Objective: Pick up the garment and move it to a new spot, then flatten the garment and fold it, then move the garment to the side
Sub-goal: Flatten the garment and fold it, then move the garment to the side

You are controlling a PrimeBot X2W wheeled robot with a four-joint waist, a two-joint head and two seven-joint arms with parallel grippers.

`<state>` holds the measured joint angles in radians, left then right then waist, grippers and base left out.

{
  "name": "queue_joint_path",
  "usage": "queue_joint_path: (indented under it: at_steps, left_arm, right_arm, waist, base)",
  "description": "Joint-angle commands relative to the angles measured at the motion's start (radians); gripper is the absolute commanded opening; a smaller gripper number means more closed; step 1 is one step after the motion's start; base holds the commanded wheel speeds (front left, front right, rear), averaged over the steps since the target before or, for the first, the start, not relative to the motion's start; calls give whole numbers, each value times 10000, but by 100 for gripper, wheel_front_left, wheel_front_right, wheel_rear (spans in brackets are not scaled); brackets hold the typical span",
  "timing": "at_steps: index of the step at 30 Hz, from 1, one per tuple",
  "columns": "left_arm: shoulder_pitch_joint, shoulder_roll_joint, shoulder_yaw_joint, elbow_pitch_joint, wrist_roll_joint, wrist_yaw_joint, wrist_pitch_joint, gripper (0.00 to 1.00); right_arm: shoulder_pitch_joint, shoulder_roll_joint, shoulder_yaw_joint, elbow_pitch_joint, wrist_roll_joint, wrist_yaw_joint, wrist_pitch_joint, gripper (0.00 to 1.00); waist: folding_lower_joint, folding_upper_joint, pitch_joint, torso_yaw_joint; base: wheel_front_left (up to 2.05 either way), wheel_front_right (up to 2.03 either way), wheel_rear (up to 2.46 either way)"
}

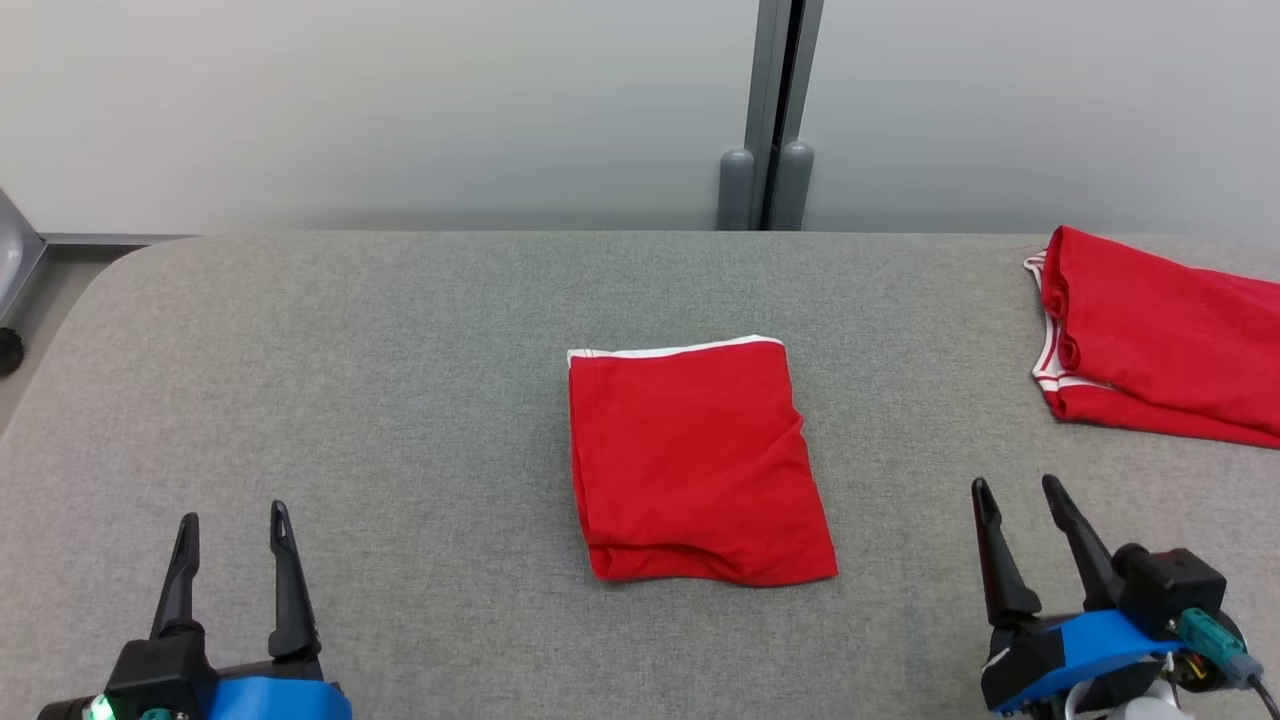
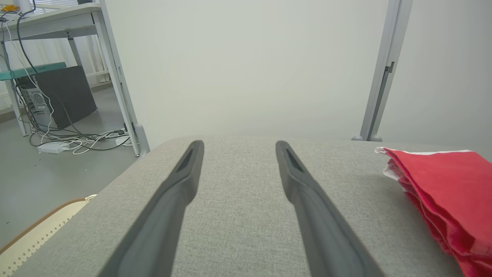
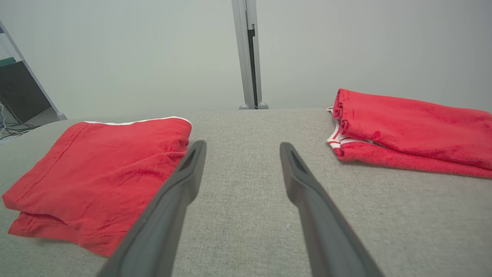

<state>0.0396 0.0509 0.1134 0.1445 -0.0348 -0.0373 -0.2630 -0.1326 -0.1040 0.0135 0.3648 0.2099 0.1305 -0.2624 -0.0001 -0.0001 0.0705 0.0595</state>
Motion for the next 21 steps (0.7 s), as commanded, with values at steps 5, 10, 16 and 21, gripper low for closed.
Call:
queue_joint_path:
  at_steps: [5, 10, 16, 21]
  left_arm:
    - [366, 93, 61, 236, 125, -82, -20, 100]
    - [657, 157, 16, 350, 256, -80, -22, 100]
    - [721, 227, -31, 501, 236, -77, -20, 100]
    - [699, 226, -51, 560, 200, -45, -20, 100]
  right_arm:
    - [831, 289, -113, -130, -305, 3, -30, 100]
    - [1299, 466, -121, 0, -479, 3, -31, 100]
    - [1412, 502, 5, 271, -503, 3, -31, 100]
    - [1416, 527, -2, 369, -544, 3, -31, 100]
  waist:
    - [1, 1, -353, -134]
    - [1, 1, -654, -95]
    - [1, 1, -744, -28]
    - [1, 1, -784, -4]
  base:
    - [0, 0, 0]
    - [0, 0, 0]
    - [0, 0, 0]
    - [0, 0, 0]
